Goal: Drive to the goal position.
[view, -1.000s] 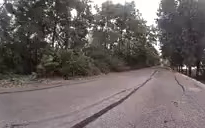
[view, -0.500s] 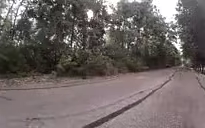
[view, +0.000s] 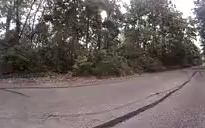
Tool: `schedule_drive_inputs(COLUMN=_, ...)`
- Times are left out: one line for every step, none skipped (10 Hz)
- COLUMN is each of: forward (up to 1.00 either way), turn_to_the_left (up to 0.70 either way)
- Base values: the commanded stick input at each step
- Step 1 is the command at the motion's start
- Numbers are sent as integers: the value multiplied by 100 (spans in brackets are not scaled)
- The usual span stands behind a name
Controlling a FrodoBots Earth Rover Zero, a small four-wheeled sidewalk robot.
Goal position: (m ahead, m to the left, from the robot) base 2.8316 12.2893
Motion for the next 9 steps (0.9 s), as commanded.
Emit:
schedule_drive_inputs(forward=0, turn_to_the_left=70)
schedule_drive_inputs(forward=0, turn_to_the_left=70)
schedule_drive_inputs(forward=0, turn_to_the_left=70)
schedule_drive_inputs(forward=0, turn_to_the_left=70)
schedule_drive_inputs(forward=0, turn_to_the_left=70)
schedule_drive_inputs(forward=0, turn_to_the_left=70)
schedule_drive_inputs(forward=0, turn_to_the_left=70)
schedule_drive_inputs(forward=0, turn_to_the_left=70)
schedule_drive_inputs(forward=0, turn_to_the_left=70)
